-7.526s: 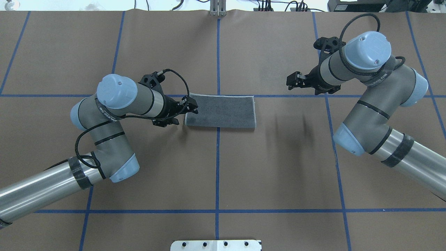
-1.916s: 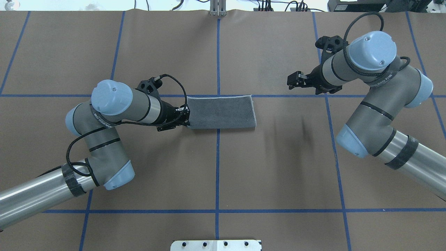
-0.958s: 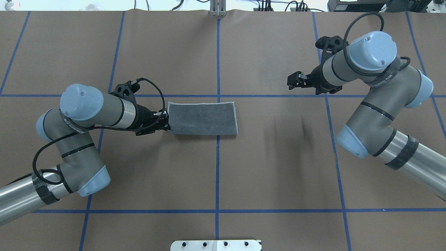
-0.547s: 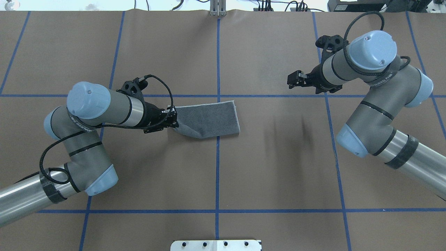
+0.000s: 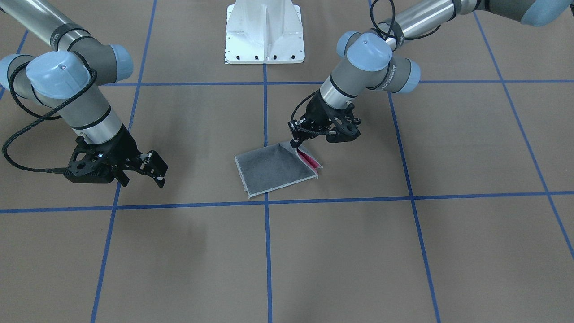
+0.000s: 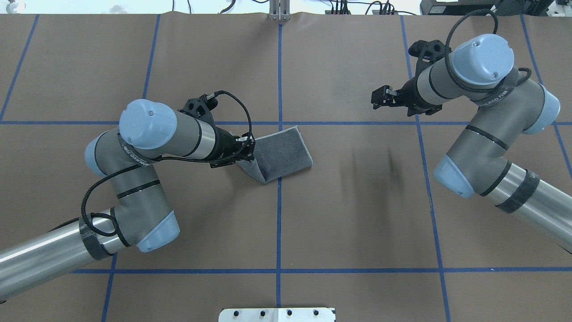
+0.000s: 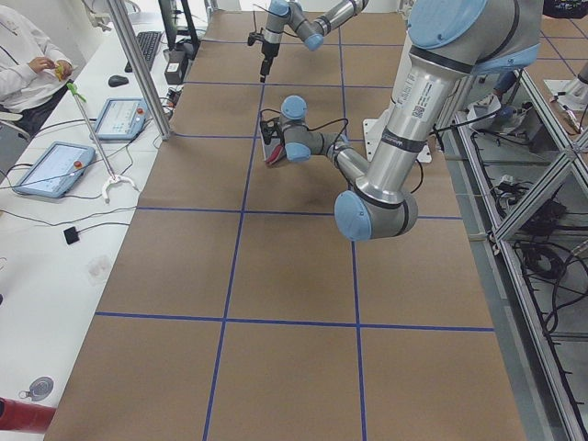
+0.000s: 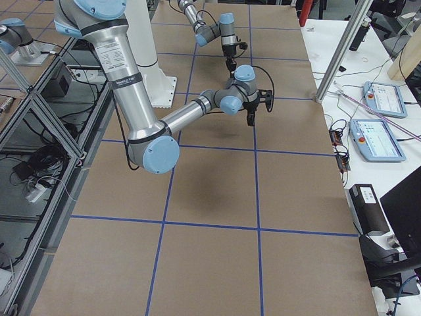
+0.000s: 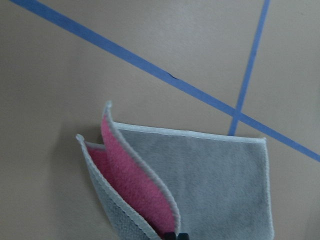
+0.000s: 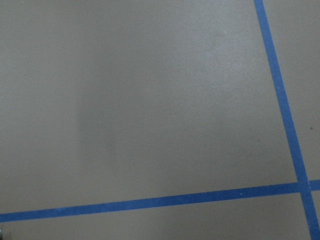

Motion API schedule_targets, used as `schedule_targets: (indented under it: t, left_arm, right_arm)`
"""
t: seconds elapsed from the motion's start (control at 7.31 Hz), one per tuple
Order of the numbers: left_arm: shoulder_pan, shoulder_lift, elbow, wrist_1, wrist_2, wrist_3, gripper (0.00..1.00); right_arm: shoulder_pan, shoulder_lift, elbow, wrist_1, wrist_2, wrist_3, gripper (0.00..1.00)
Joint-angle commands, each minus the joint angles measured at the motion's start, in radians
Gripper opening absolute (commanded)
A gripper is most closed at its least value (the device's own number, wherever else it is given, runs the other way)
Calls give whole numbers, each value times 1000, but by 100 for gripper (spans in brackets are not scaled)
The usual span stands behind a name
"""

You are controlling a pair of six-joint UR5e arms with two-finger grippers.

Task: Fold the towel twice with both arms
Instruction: 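Lift the grasped towel end and fold it toward the other end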

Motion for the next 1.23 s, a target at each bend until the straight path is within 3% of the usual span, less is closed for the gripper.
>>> schedule_targets:
  t: [0.0, 0.27, 1.09]
  left_arm:
    - [46, -59, 20, 32, 67, 5, 0]
    - [46, -144, 57, 105, 69, 5, 0]
    - [48, -268, 172, 118, 110, 5, 0]
  right_arm:
    - [12, 0, -2, -1, -1, -1, 99]
    - [15, -1, -2, -1, -1, 4, 99]
    - [18, -5, -8, -1, -1, 4, 99]
